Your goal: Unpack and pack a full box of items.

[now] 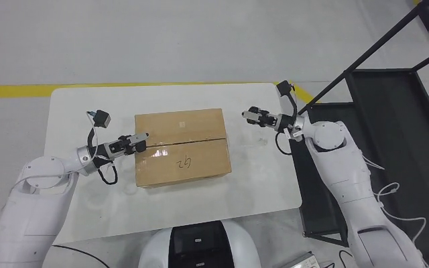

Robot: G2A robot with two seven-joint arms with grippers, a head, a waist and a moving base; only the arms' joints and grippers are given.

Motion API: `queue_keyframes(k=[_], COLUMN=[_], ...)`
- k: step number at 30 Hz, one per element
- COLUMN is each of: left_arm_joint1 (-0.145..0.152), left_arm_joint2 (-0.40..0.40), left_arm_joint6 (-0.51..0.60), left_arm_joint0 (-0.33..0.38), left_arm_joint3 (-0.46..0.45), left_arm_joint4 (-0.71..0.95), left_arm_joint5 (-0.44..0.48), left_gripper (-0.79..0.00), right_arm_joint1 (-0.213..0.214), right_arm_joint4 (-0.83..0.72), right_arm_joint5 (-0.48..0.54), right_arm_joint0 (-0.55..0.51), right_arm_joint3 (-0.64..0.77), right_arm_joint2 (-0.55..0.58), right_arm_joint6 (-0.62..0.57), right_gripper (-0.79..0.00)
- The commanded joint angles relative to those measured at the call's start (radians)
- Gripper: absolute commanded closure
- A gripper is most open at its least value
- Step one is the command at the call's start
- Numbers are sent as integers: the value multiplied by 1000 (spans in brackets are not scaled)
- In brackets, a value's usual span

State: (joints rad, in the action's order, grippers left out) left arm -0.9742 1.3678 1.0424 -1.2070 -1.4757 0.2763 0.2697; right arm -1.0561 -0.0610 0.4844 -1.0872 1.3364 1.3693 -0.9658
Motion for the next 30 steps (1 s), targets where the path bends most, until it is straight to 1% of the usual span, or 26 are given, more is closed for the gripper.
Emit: queue_keyframes(k=[1,5,9,12,13,17,20,23,24,26,27,30], left_arm_joint1=[0,0,0,0,0,0,0,0,0,0,0,0], left_arm_joint2=[0,0,0,0,0,0,0,0,0,0,0,0], left_arm_joint6=[0,0,0,0,0,0,0,0,0,0,0,0], left_arm_joint0=[0,0,0,0,0,0,0,0,0,0,0,0], left_arm_joint3=[0,0,0,0,0,0,0,0,0,0,0,0], left_arm_joint4=[0,0,0,0,0,0,0,0,0,0,0,0], left_arm_joint5=[0,0,0,0,0,0,0,0,0,0,0,0], left_gripper=[-785,-785,-785,-785,-785,-785,-785,-785,-785,-785,-785,-785], right_arm_joint1=[9,17,20,26,25,25,18,9,5,-2,-5,-14], right_arm_joint4=[88,172,308,456,470,605,695,754,763,788,809,835], right_arm_joint5=[-5,-17,21,41,39,17,-2,-11,-19,-36,-46,-75], right_arm_joint0=[-26,-67,-71,-59,-57,-34,-6,27,37,61,71,94], right_arm_joint3=[6,10,-20,-65,-81,-137,-167,-200,-219,-246,-261,-303], right_arm_joint2=[24,24,-4,-20,-23,-47,-91,-141,-155,-182,-195,-223], right_arm_joint6=[15,31,54,78,99,170,219,234,239,248,251,272], right_gripper=[-785,-785,-785,-785,-785,-785,-785,-785,-708,-717,-785,-785])
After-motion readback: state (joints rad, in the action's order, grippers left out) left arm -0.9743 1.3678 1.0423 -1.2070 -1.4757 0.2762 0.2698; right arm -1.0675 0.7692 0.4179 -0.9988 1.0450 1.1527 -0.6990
